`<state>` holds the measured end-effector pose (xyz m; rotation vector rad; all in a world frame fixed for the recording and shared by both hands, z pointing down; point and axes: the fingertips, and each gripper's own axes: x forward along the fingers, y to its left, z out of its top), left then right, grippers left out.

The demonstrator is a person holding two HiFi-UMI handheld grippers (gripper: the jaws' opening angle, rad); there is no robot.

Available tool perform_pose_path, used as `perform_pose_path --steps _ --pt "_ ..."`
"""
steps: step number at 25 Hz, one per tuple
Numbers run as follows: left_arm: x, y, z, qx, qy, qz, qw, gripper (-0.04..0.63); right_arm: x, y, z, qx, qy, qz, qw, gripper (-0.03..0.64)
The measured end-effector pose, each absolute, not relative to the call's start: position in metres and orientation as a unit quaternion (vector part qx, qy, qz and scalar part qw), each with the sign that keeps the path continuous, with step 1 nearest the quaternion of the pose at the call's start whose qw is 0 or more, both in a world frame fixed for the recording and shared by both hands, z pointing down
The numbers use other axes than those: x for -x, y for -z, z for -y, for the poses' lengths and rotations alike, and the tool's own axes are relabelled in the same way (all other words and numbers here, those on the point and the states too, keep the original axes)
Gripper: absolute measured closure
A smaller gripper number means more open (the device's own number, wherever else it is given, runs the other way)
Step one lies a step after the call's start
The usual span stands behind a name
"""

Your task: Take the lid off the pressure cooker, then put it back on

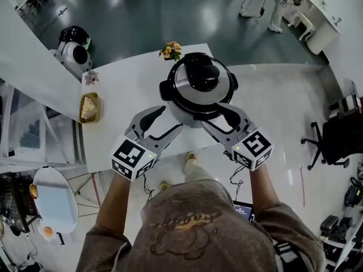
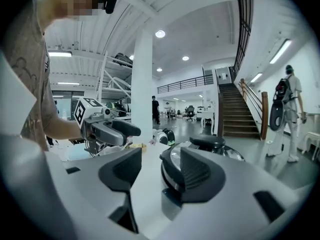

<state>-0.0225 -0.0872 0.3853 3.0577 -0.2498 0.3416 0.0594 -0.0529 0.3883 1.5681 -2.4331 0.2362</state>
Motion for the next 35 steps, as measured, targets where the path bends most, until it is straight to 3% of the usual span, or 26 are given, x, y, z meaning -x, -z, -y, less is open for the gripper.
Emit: perform_pose_path --steps 14,21,26,32,35 --pt "0.097 -0.386 0.011 -0.993 -0.077 0.078 0.034 0.341 0.013 -0.392 -0.042 -0.586 -0.095 0.8 0.093 0.405" --pt "0.106 -0.404 0.003 -0.988 -0.059 0.142 0.034 0.445 0.004 -0.401 -0.066 -0.62 -0.081 0.778 0.054 0.504" --pt "0.113 -0.423 0.0 -0.981 -0.035 0.186 0.046 0.56 -0.008 -0.428 -0.083 -0.643 -0.094 0.758 0.053 0.557" --pt "0.123 -0.45 0.0 -0.971 -0.043 0.224 0.075 0.591 -0.026 -0.453 -0.088 -0.664 -0.104 0.739 0.041 0.62" --pt "0.125 -0.455 0.002 -0.967 -0.042 0.239 0.083 0.591 -0.031 -0.462 -0.088 -0.669 -0.115 0.734 0.032 0.62"
